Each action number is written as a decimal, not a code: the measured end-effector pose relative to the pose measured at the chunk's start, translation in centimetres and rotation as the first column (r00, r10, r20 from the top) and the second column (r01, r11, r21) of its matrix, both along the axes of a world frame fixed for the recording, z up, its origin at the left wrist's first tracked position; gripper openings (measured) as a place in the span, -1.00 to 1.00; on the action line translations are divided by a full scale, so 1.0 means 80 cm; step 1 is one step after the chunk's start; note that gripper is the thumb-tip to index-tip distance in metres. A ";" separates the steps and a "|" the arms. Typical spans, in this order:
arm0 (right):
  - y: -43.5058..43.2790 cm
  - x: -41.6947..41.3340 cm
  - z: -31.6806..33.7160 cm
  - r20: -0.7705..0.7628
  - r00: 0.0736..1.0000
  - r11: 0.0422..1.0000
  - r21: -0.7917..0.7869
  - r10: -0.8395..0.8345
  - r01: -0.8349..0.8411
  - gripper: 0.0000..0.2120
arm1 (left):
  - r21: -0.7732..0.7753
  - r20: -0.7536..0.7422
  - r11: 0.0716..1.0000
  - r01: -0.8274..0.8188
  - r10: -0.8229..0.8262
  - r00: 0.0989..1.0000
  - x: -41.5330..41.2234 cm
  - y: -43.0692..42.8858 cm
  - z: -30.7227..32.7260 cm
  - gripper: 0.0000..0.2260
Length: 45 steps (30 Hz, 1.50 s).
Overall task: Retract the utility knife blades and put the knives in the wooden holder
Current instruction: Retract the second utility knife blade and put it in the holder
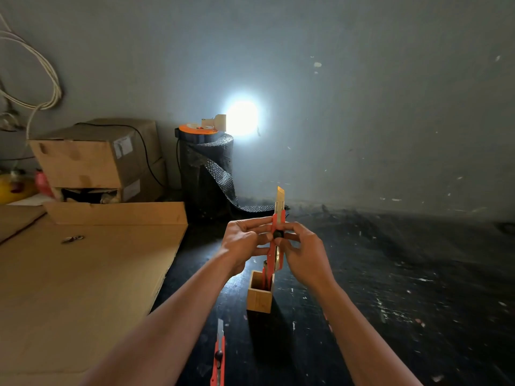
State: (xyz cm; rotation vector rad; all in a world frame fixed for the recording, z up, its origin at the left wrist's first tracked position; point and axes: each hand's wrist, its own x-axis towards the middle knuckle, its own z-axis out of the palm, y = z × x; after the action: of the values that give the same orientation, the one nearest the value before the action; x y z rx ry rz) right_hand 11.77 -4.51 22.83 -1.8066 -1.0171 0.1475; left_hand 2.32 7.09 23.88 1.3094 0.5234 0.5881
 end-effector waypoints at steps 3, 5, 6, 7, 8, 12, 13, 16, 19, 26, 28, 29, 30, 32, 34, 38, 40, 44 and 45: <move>-0.001 0.000 -0.006 -0.018 1.000 1.000 -0.020 -0.005 0.005 -0.77 | -0.017 -0.013 1.000 0.007 -0.007 1.000 0.000 -0.001 -0.003 -0.66; -0.002 -0.001 -0.007 -0.021 1.000 1.000 -0.023 -0.005 0.005 -0.77 | -0.025 -0.024 1.000 0.013 -0.014 1.000 -0.001 -0.002 -0.003 -0.66; -0.002 -0.001 -0.007 -0.023 1.000 1.000 -0.022 -0.006 0.005 -0.77 | -0.028 -0.026 0.999 0.019 -0.020 0.999 -0.001 -0.002 -0.003 -0.65; -0.003 -0.001 -0.006 -0.023 1.000 1.000 -0.020 -0.007 0.006 -0.77 | -0.029 -0.027 0.999 0.026 -0.027 0.999 -0.001 -0.002 -0.003 -0.66; -0.003 -0.001 -0.005 -0.022 1.000 1.000 -0.018 -0.005 0.005 -0.76 | -0.027 -0.027 0.999 0.030 -0.031 0.999 -0.002 -0.001 -0.001 -0.68; -0.003 -0.002 0.001 -0.023 1.000 1.000 0.011 0.013 -0.013 -0.75 | 0.019 -0.011 1.000 0.008 -0.007 1.000 -0.003 0.002 0.005 -0.78; -0.002 -0.002 0.001 -0.029 1.000 1.000 0.025 0.011 -0.011 -0.76 | 0.026 -0.009 1.000 -0.003 0.003 1.000 -0.003 0.002 0.006 -0.79; 0.000 -0.005 0.001 -0.053 0.999 0.999 0.038 -0.004 0.006 -0.80 | 0.048 -0.016 0.999 -0.026 0.026 1.000 -0.003 0.003 0.010 -0.79; -0.001 -0.009 0.002 -0.019 1.000 1.000 0.028 0.011 -0.010 -0.81 | 0.063 -0.015 0.998 -0.028 0.029 0.999 -0.004 0.004 0.010 -0.80; -0.004 -0.017 0.001 -0.045 0.999 0.999 0.035 -0.009 0.011 -0.77 | 0.055 0.007 0.997 -0.049 0.049 0.999 -0.006 0.002 0.010 -0.81; -0.005 -0.017 0.001 -0.046 0.999 0.999 0.052 -0.010 0.012 -0.78 | 0.045 0.010 0.998 -0.050 0.050 0.999 -0.005 0.002 0.013 -0.82; -0.007 -0.017 0.001 -0.025 1.000 0.999 0.035 0.000 0.000 -0.78 | 0.043 0.006 0.998 -0.050 0.050 0.999 -0.005 0.002 0.013 -0.82; -0.007 -0.017 0.001 -0.002 1.000 1.000 0.012 0.017 -0.017 -0.78 | 0.042 0.003 0.998 -0.052 0.052 0.999 -0.006 0.002 0.014 -0.82; -0.009 -0.018 0.001 0.019 0.999 0.998 -0.037 0.042 -0.041 -0.77 | 0.041 0.000 0.997 -0.069 0.070 0.998 -0.006 0.003 0.013 -0.82; -0.012 -0.020 0.000 0.011 0.999 0.997 -0.063 0.047 -0.046 -0.76 | 0.042 -0.006 0.995 -0.087 0.087 0.996 -0.006 0.003 0.012 -0.82; -0.017 -0.027 -0.011 -0.019 0.999 0.996 -0.078 0.044 -0.046 -0.76 | 0.058 -0.005 0.993 -0.102 0.102 0.995 -0.008 0.004 0.010 -0.82; -0.017 -0.032 -0.014 -0.039 0.999 0.994 -0.103 0.030 -0.034 -0.77 | 0.083 -0.007 0.990 -0.116 0.117 0.993 -0.009 0.005 0.007 -0.82; -0.017 -0.035 -0.018 -0.061 0.998 0.994 -0.106 0.023 -0.030 -0.78 | 0.123 -0.011 0.983 -0.137 0.139 0.990 -0.011 0.007 0.000 -0.82; -0.017 -0.035 -0.019 -0.062 0.998 0.994 -0.107 0.020 -0.027 -0.78 | 0.136 -0.011 0.981 -0.138 0.141 0.990 -0.011 0.007 -0.001 -0.82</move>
State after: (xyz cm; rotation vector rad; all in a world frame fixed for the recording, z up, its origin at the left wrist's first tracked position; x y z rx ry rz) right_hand 9.01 -5.85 21.30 -1.8767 -1.0039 0.2752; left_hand 1.45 7.62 23.83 1.4158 0.6039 0.7377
